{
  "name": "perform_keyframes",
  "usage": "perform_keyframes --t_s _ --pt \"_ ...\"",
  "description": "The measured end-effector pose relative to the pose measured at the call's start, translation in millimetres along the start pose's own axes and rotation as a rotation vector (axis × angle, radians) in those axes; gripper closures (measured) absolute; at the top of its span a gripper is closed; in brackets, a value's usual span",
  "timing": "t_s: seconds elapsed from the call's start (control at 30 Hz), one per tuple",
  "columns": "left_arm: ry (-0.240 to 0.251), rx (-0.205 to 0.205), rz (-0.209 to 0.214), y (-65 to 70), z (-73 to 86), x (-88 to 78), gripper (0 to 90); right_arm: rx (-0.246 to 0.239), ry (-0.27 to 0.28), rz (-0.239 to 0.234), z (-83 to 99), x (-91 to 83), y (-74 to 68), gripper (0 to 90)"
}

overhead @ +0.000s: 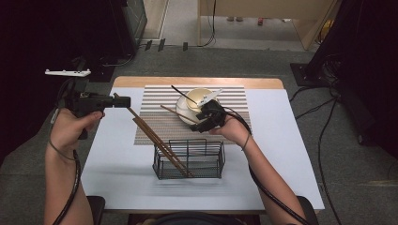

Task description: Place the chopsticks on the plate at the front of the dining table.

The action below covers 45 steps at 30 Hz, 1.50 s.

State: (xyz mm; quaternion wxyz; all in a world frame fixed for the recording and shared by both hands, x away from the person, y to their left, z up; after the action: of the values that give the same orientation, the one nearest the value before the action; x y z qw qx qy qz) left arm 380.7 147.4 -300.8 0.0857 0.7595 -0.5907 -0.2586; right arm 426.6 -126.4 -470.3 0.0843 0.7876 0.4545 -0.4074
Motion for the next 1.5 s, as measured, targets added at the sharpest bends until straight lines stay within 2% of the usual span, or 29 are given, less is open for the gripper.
perform_keyframes --t_s 0.5,0.73,0.83,0.97,1.33,1.5 --pt "0.077 -0.002 -0.034 -5.4 -8.0 -26.9 84.6 0.004 -0.007 0.0 1.2 1.1 0.7 38.5" --pt "0.122 0.005 -0.042 -3.7 -11.3 -41.4 84.6 0.002 -0.008 -0.003 1.1 1.3 0.2 38.5" --pt "0.132 -0.001 -0.058 -6.6 -11.2 -43.4 84.6 0.003 -0.005 -0.003 0.5 1.0 0.0 38.5" --pt "0.129 0.001 -0.079 -11.2 -12.1 -33.1 84.6 -0.002 0.007 -0.005 -1.9 -0.9 -1.1 38.7" --pt "0.104 -0.013 -0.066 -28.1 -11.3 4.4 84.6 -0.016 0.043 -0.014 -7.2 -7.8 -2.8 40.6" --pt "0.091 -0.022 -0.087 -38.1 -9.1 16.7 84.6 -0.016 0.064 -0.022 -10.4 -10.6 -4.5 42.0"
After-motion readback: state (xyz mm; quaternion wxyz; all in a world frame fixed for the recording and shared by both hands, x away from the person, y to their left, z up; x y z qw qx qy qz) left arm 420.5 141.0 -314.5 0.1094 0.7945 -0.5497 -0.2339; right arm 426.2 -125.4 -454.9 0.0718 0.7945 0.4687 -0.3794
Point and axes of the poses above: each handheld gripper's, and its own axes: x roughly forward along the jaws, z roughly out of its underside, y roughly to its right, the point moved 7 cm from there along x, roughly forward along the jaws, and after that the axes turned 7 degrees about x, right-handed, at the moved point
